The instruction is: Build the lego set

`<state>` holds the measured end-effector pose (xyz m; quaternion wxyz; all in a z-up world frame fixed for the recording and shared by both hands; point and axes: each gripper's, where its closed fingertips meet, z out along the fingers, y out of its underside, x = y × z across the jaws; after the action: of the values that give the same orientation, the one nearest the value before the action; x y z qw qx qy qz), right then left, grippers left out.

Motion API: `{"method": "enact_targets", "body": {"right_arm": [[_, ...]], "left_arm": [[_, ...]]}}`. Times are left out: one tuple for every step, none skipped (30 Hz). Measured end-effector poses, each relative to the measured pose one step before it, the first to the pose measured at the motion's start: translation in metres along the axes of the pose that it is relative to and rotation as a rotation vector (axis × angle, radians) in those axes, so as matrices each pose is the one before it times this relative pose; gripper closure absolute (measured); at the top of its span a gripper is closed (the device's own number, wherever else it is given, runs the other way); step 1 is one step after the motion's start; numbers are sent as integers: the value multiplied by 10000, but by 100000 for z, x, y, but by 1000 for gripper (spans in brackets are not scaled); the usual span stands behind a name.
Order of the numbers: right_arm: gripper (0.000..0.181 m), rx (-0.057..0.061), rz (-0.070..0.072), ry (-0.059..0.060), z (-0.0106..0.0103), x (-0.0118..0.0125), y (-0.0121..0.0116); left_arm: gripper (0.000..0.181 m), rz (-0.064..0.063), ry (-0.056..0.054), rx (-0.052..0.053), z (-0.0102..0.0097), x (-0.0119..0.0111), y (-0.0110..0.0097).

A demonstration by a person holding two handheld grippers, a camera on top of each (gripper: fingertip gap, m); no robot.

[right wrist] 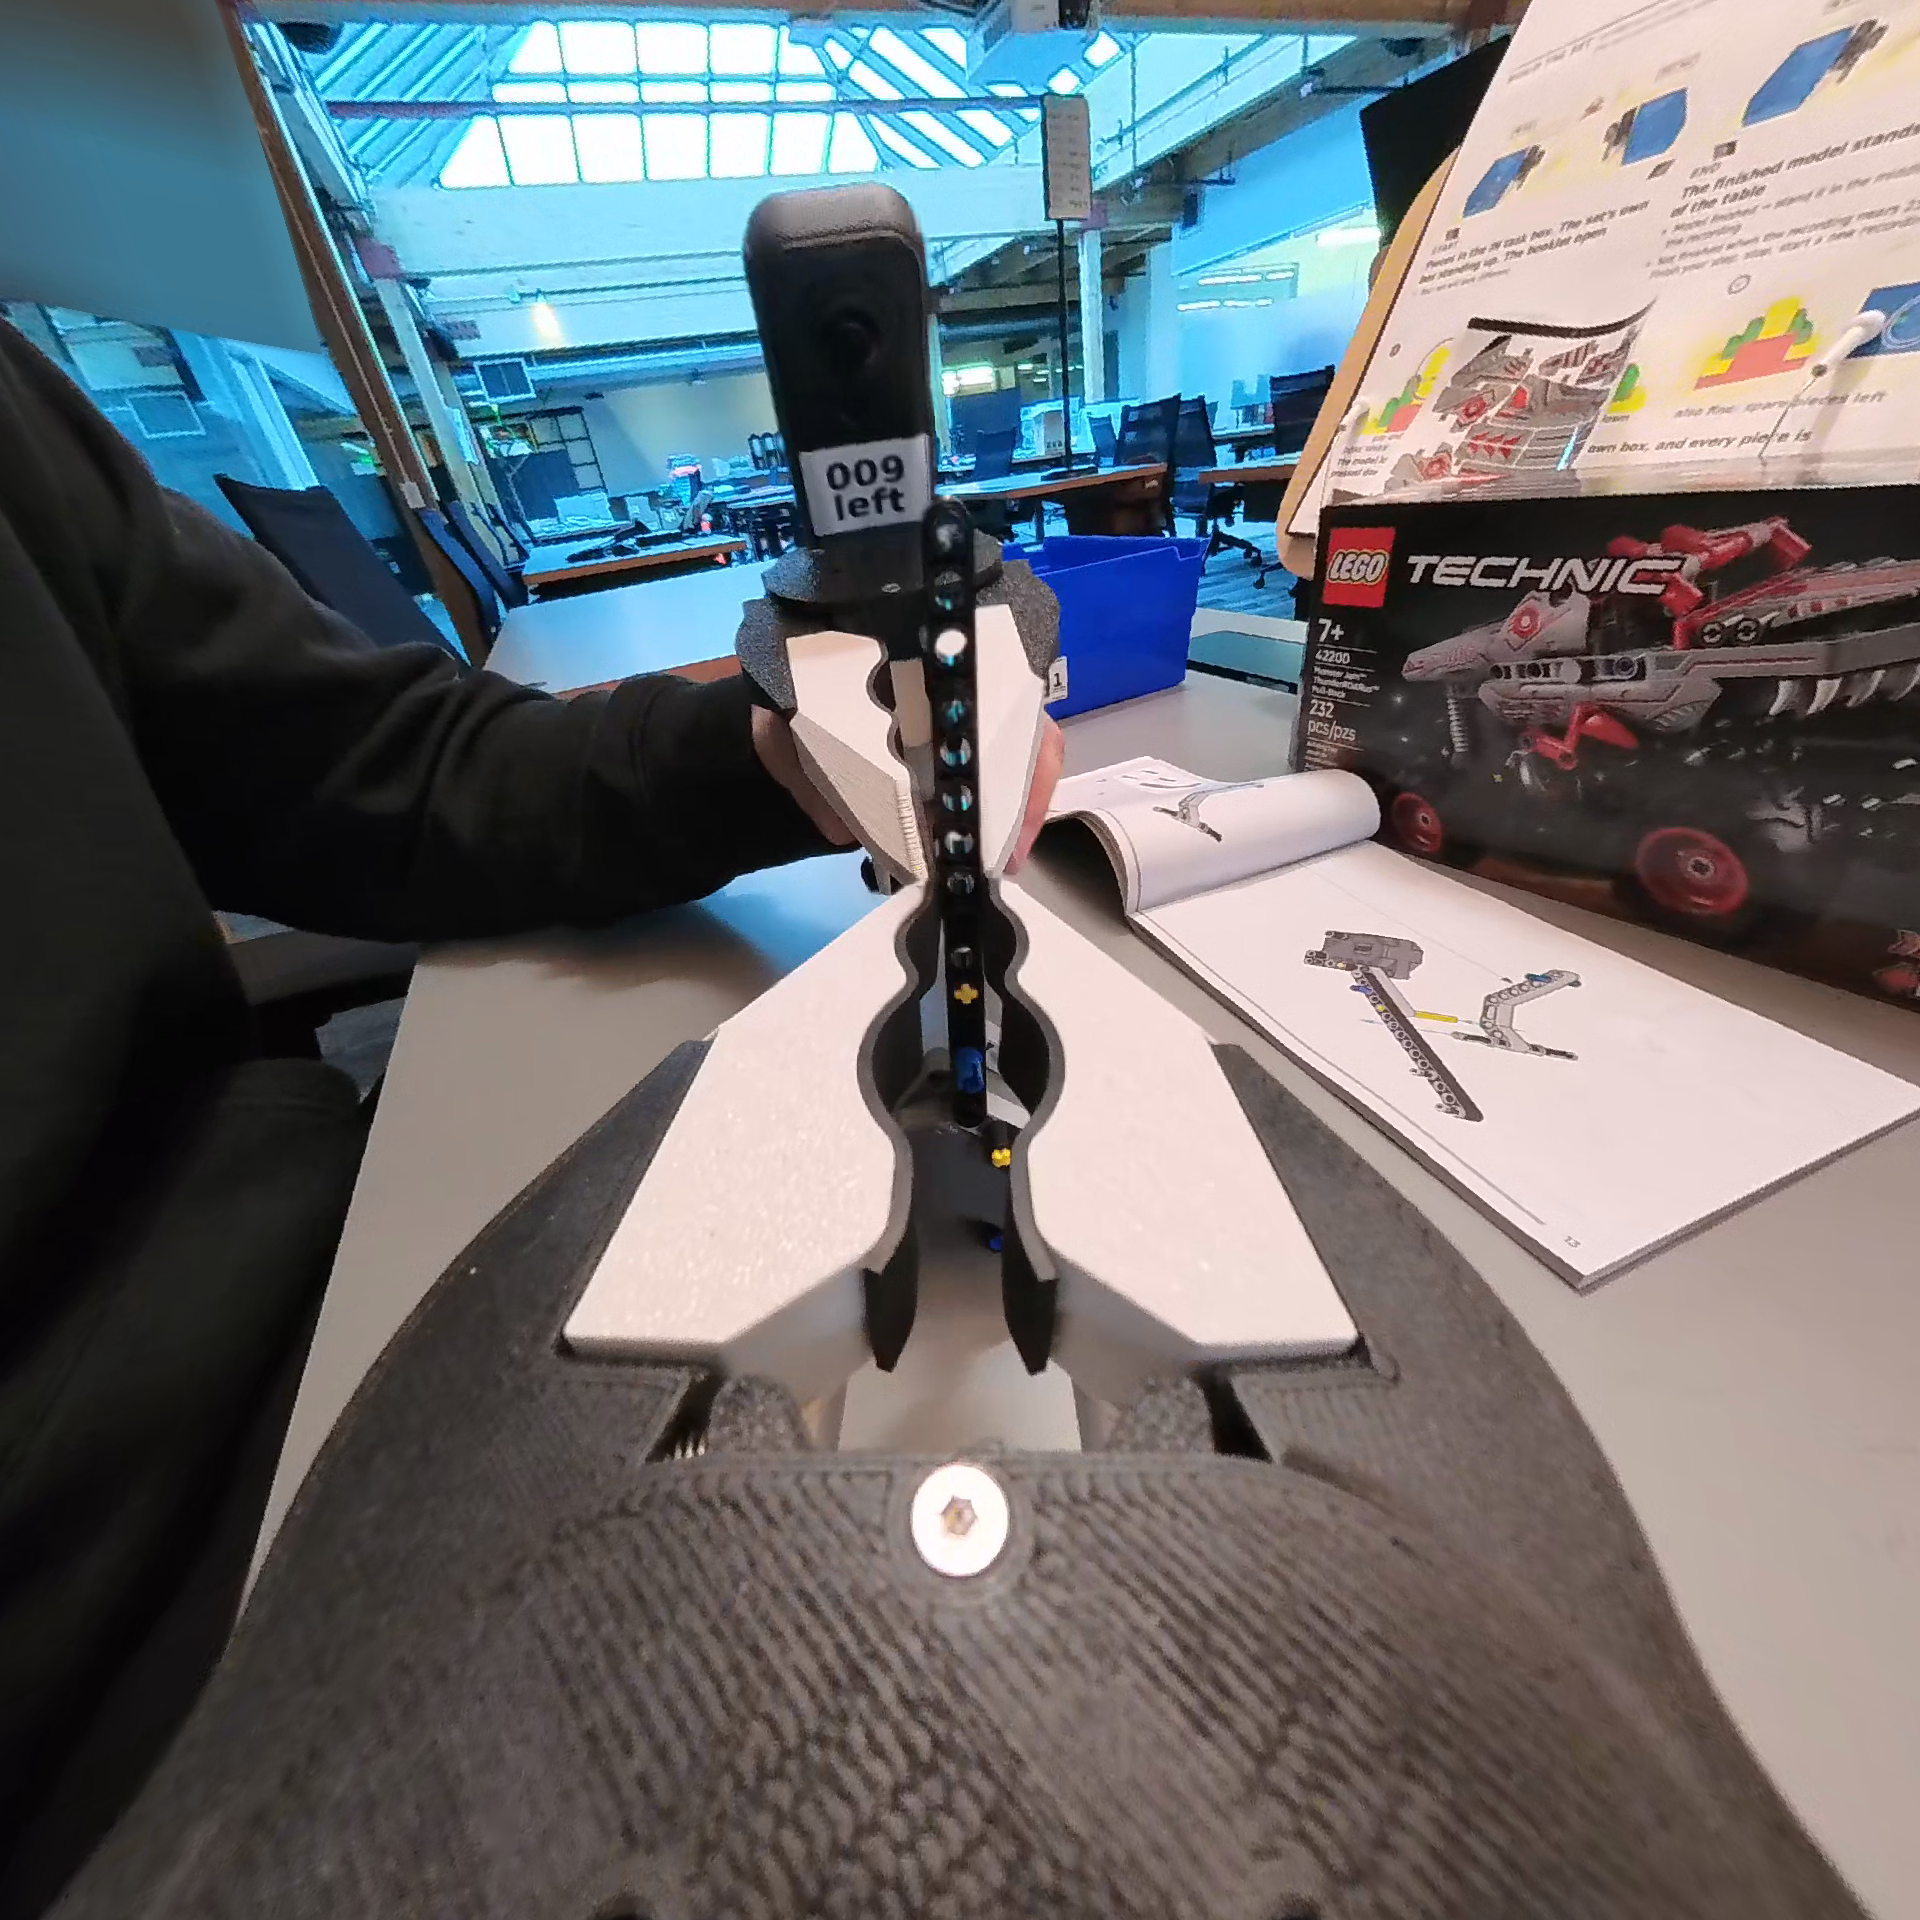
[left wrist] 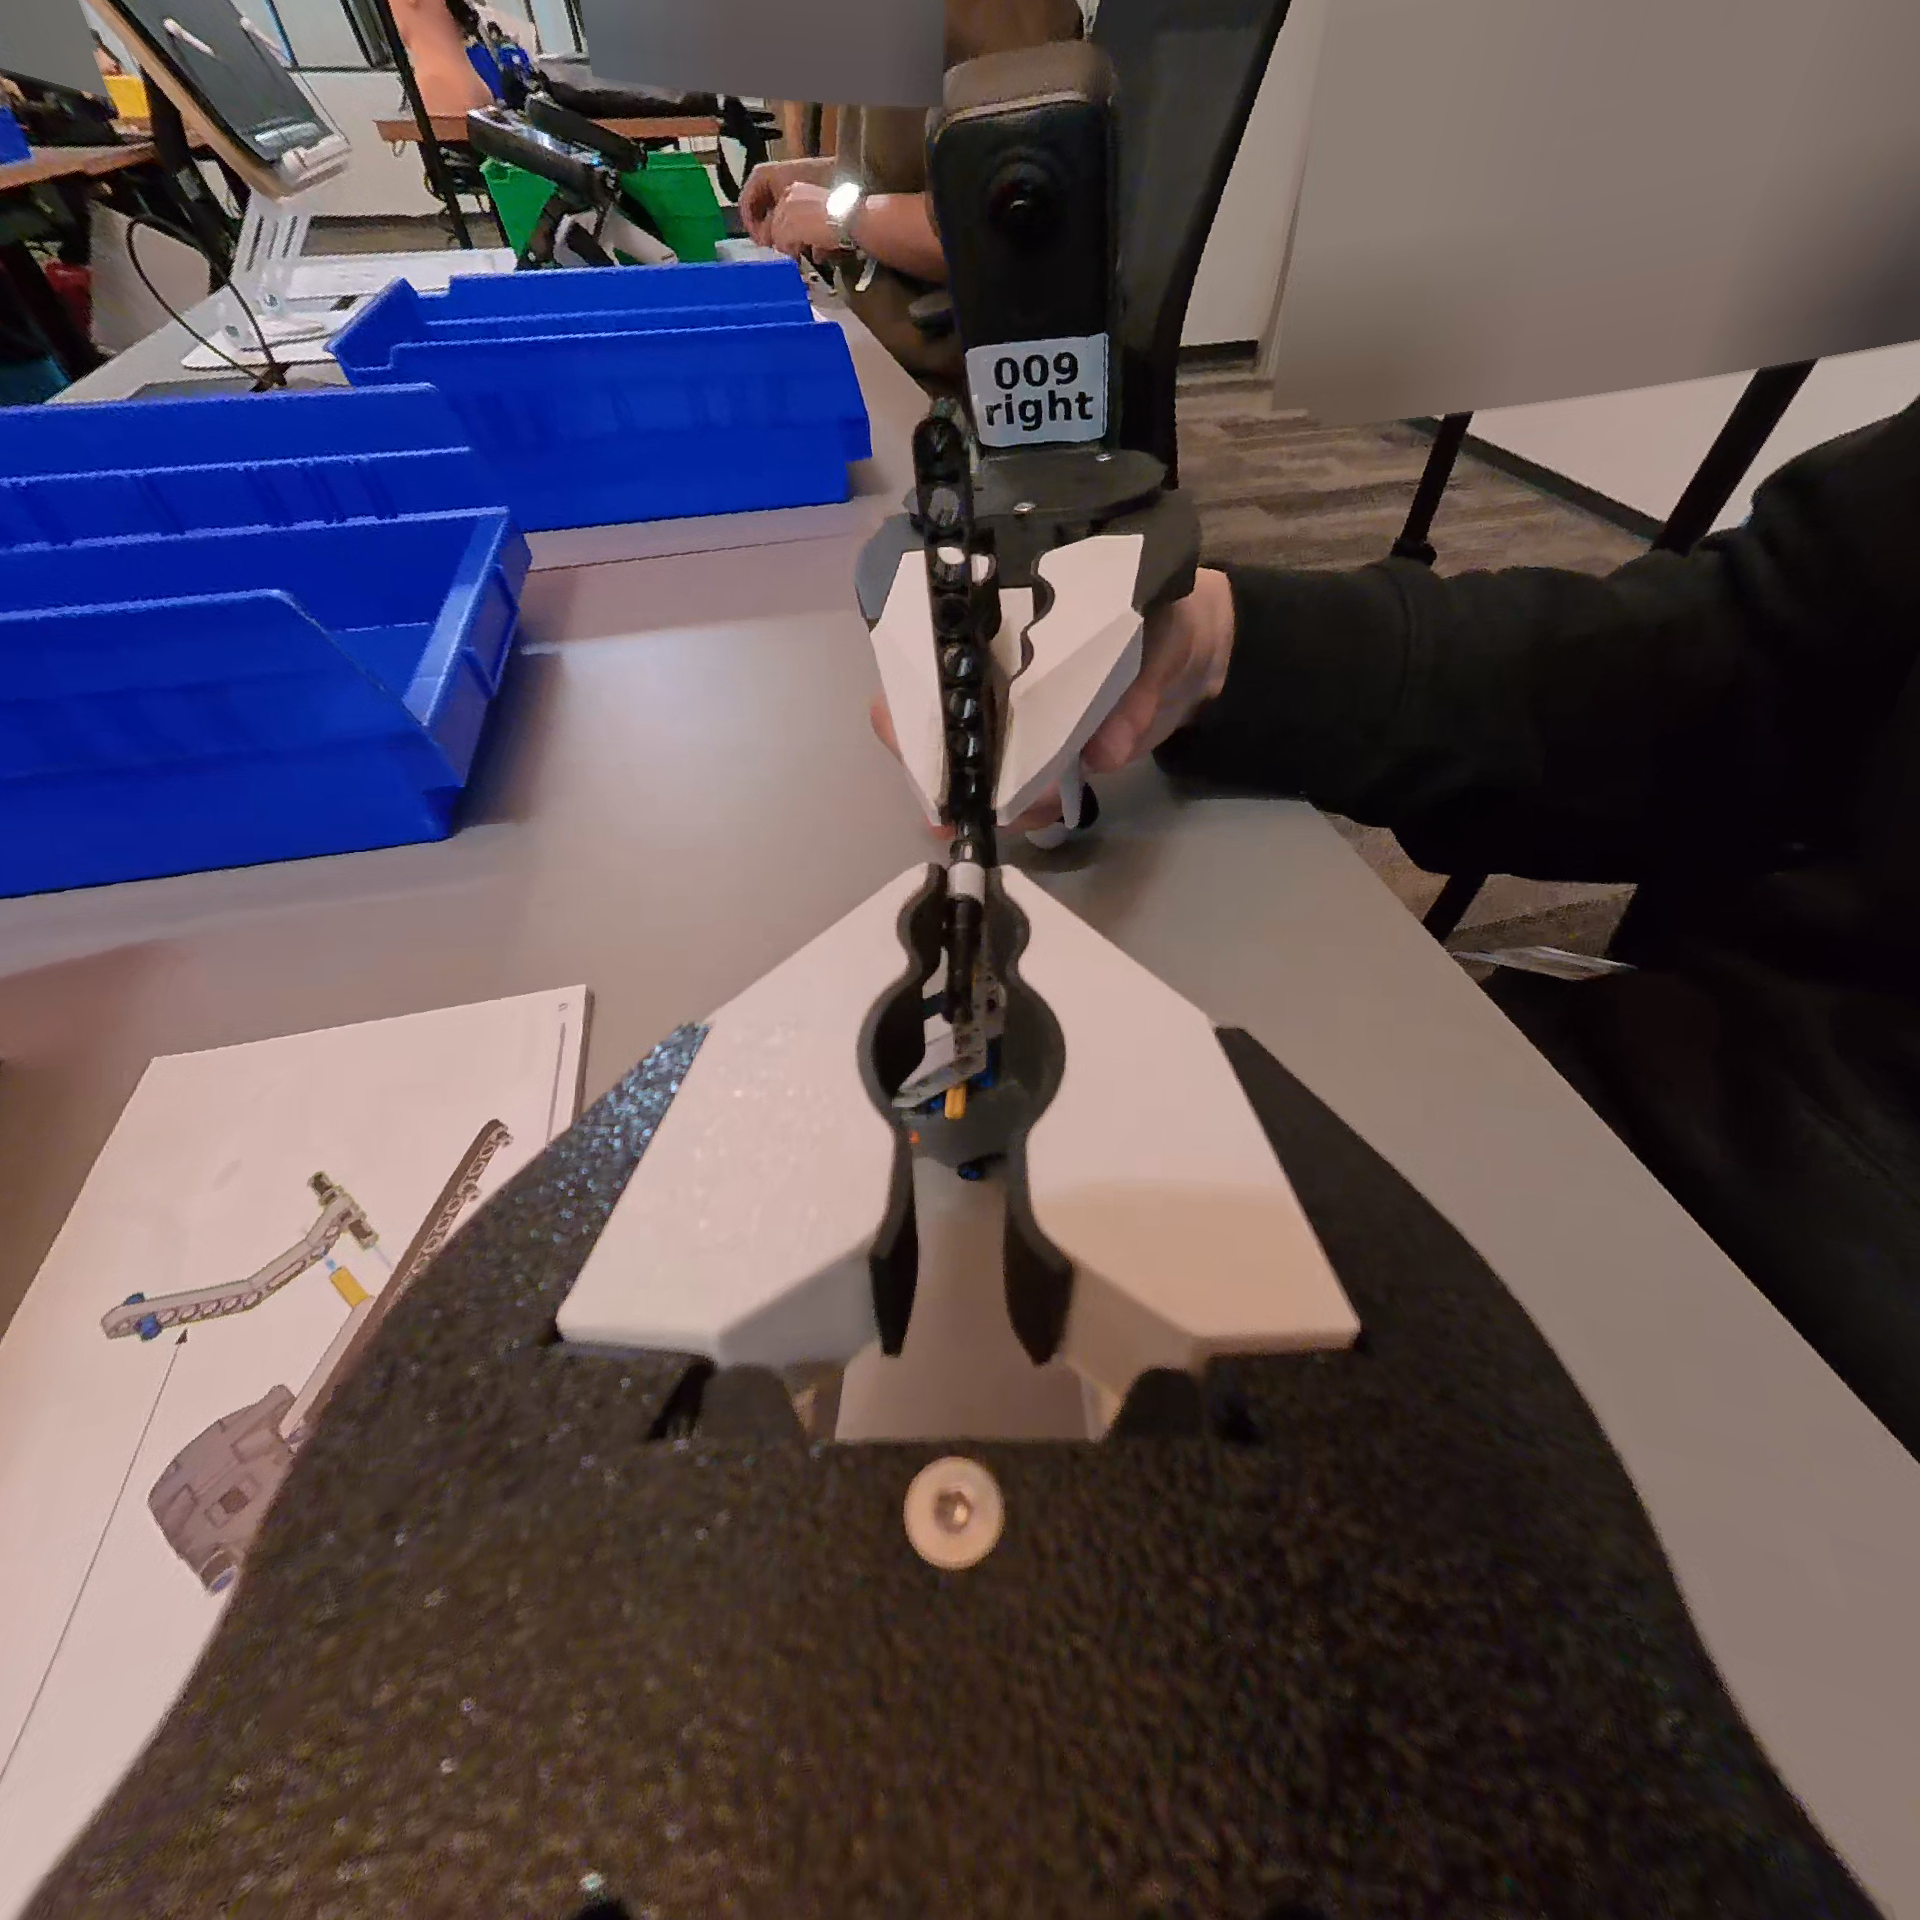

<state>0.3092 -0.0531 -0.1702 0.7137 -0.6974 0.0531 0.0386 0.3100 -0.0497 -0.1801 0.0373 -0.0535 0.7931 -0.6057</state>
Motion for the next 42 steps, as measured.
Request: {"method": "enact_targets", "body": {"right_arm": [[177,-50,-31,11,-15,-21,7],[176,-94,-168,-15,-39,-118,27],[176,-135,-225,-3,-70,-154,29],[176,-127,-117,51,-115,-70,25],[169,-40,-98,71,-155,-1,-90],[172,42,-97,24,-168,-43,-195],[177,-25,-74,-156,-95,-281,-76],[177,-104,-80,-69,22,-157,38],[176,-98,-170,14,55,-66,20],[176,-121,-172,60,55,-19,6],[176,-135,-104,42,32,-31,11],[176,-94,-35,19,4,-39,16],[176,-25,6,59,-30,69,5],[177,37,-22,105,-2,163,-9],[176,80,-16,-14,24,2,1],[176,71,91,-76,49,-60,-9],[176,42,69,-3,45,57,-19],[176,27,-43,-11,10,-15,-7],[176,37,-16,-17,8,-32,-1],[176,48,-13,-1,16,18,-16],[176,73,-59,34,54,38,-13],[176,78,8,-67,108,-91,-11],[176,53,80,-36,81,13,-5],[176,25,128,-28,32,62,4],[176,-4,158,-66,-10,-12,22],[176,7,-18,50,-45,83,11],[176,40,-53,90,-12,106,16],[175,53,130,-19,21,15,-7],[175,79,121,17,50,83,-6],[175,91,11,45,35,91,-19],[175,70,81,-32,11,5,6],[175,49,83,-5,6,49,-5],[175,56,21,22,9,62,-11],[175,50,94,-87,16,-73,1],[175,56,42,-74,17,-85,7],[175,56,38,2,17,22,-13],[176,46,52,5,1,47,-2],[176,20,100,0,4,83,-2],[176,7,27,35,-14,70,-15],[176,5,-12,38,-7,32,-5],[175,6,21,88,4,139,-1],[175,5,48,34,-4,95,-6]], "left_arm": [[176,87,18,-31,14,81,3],[176,59,89,-42,8,160,7],[176,38,81,-43,17,144,-6],[176,73,32,-29,0,87,3],[176,74,53,-30,-29,112,12],[176,38,43,-50,-31,74,26],[176,52,60,-56,-20,99,19],[176,74,45,-53,-31,102,17],[176,79,5,-53,-39,51,30],[176,67,-15,-53,-40,12,19],[176,72,-5,-29,-14,23,14],[176,24,0,14,11,13,-11],[176,-54,-33,43,29,-67,-15],[176,-39,-36,47,22,-83,-17],[176,-5,30,21,-30,12,17],[176,17,14,-15,-42,5,21],[176,42,-26,-41,-25,-26,12],[176,53,-11,-51,-7,19,15],[176,58,-3,-31,-6,26,13],[176,16,-16,-10,-12,-15,4],[176,-8,6,-2,-1,4,3],[176,4,21,-8,0,37,-2],[176,22,-27,-21,-14,-34,7],[176,1,-21,-18,-10,-31,4],[176,-16,-19,11,18,-24,-19],[176,-9,-58,42,52,-82,-23],[176,-16,-38,48,20,-62,-19],[176,-42,-6,25,-7,-51,-1],[176,-12,-48,3,-20,-92,15],[176,55,-53,5,-11,-43,3],[176,113,-57,-7,11,-26,5],[176,182,-110,-54,9,-57,7],[176,285,-125,-100,5,-31,9],[176,294,-66,-116,-8,63,6],[176,173,-33,-90,-13,39,5],[176,-44,-2,-13,11,-22,-1],[176,-289,66,73,20,-43,1],[176,-445,115,143,25,-61,-17],[176,-545,170,181,50,-38,-19],[176,-505,152,162,27,-61,-29],[176,-228,32,141,37,-102,-28],[176,110,-54,99,58,-50,-19]]}}
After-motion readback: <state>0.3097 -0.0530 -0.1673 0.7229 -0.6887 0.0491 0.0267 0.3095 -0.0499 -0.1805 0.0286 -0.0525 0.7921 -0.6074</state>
